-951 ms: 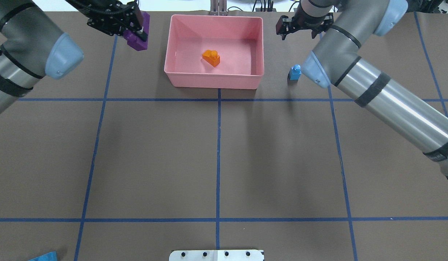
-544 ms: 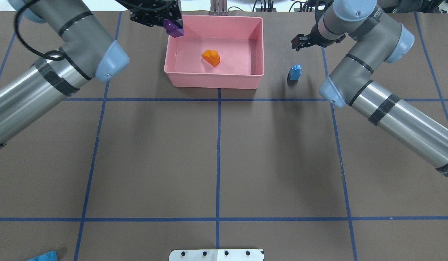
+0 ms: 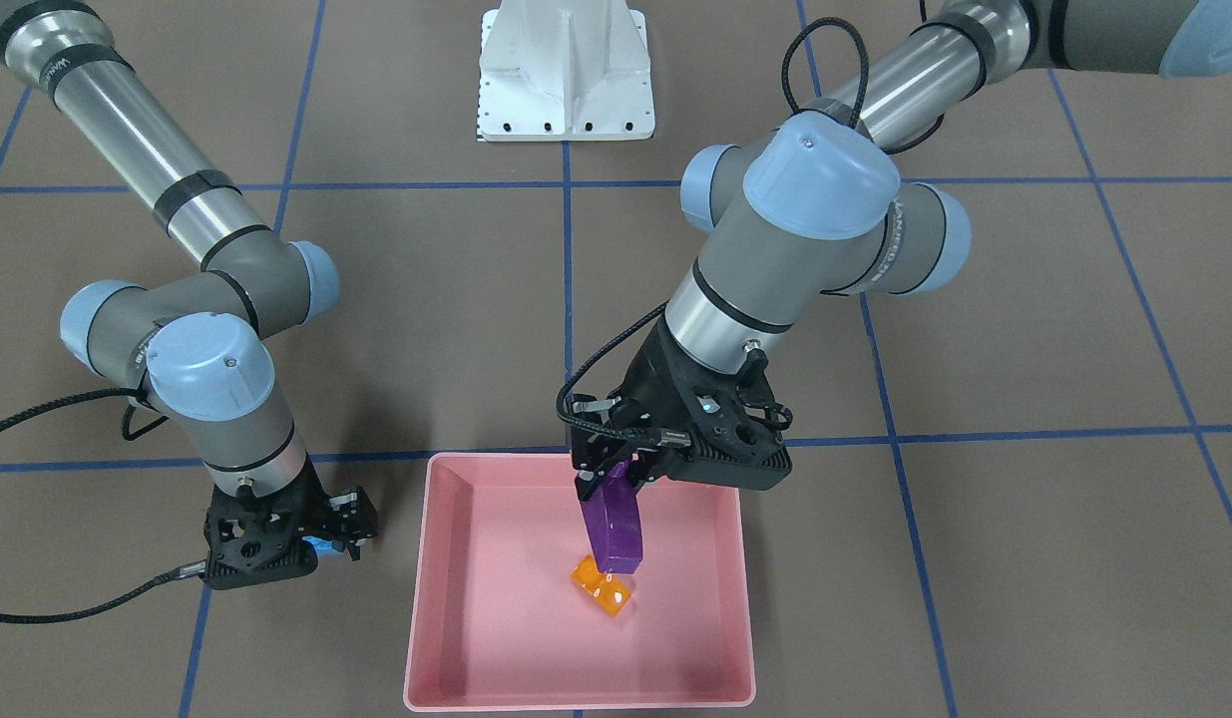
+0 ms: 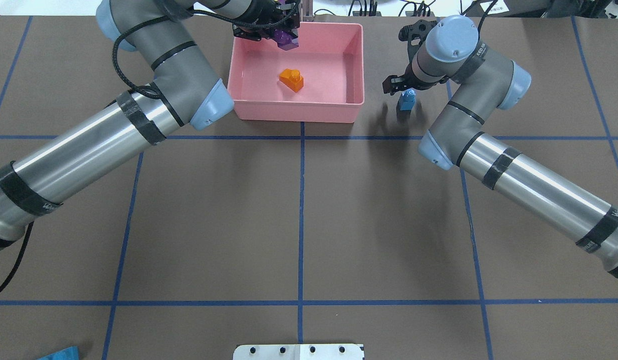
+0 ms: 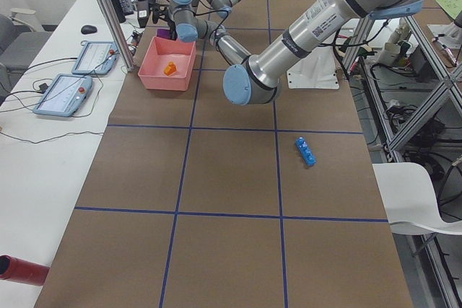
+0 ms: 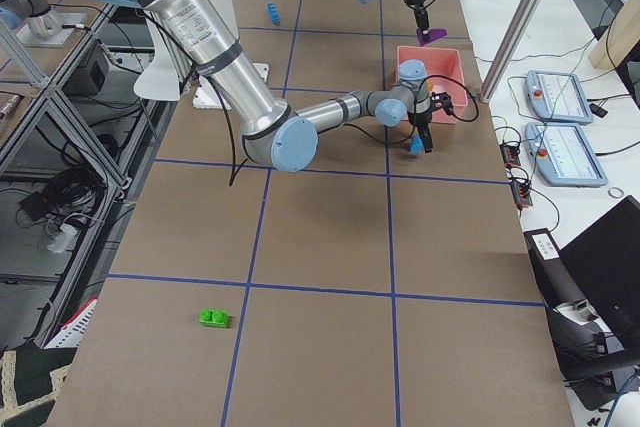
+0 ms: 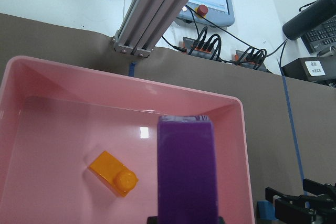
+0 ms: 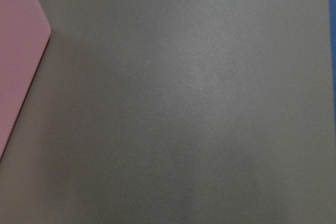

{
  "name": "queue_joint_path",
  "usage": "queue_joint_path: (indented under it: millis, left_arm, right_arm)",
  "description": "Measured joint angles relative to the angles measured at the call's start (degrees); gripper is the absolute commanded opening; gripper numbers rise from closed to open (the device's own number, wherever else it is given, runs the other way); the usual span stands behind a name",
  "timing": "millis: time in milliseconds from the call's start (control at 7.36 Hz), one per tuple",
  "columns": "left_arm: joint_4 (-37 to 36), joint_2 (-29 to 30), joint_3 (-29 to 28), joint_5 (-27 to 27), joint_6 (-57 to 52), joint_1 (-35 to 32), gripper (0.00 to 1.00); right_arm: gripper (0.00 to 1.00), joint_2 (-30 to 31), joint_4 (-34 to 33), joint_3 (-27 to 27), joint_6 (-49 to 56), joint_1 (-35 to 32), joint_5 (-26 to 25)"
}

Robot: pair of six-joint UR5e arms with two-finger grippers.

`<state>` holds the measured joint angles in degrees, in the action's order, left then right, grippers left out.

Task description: Put all blocks into box

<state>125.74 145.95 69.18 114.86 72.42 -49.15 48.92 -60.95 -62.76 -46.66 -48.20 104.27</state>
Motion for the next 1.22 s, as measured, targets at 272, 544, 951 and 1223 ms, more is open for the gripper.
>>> queue_joint_path:
  millis: [272,544,951,1223]
  left_arm:
    - [0.0,1.0,-2.1,-0.1,0.2,0.2,0.0]
    - [0.0,2.0,-3.6,-0.1,0.7,0.2,0.0]
    - [0.0,2.2,-4.8,-0.1,1.0,0.3,0.0]
    - [0.1,2.5,-7.3,-0.5,0.9,0.5,0.71]
  right_arm:
    - [0.07,0.3,-0.5,0.3,-0.1,0.5,2.0]
    - [0.0,0.1,-4.1,-0.7,0.3,-1.0,7.7]
    - [0.0,-0.8,-10.3,-3.3,1.1,-3.5,10.9]
    - [0.0,-3.5,-14.1,-4.6,1.1,-5.7,12.2]
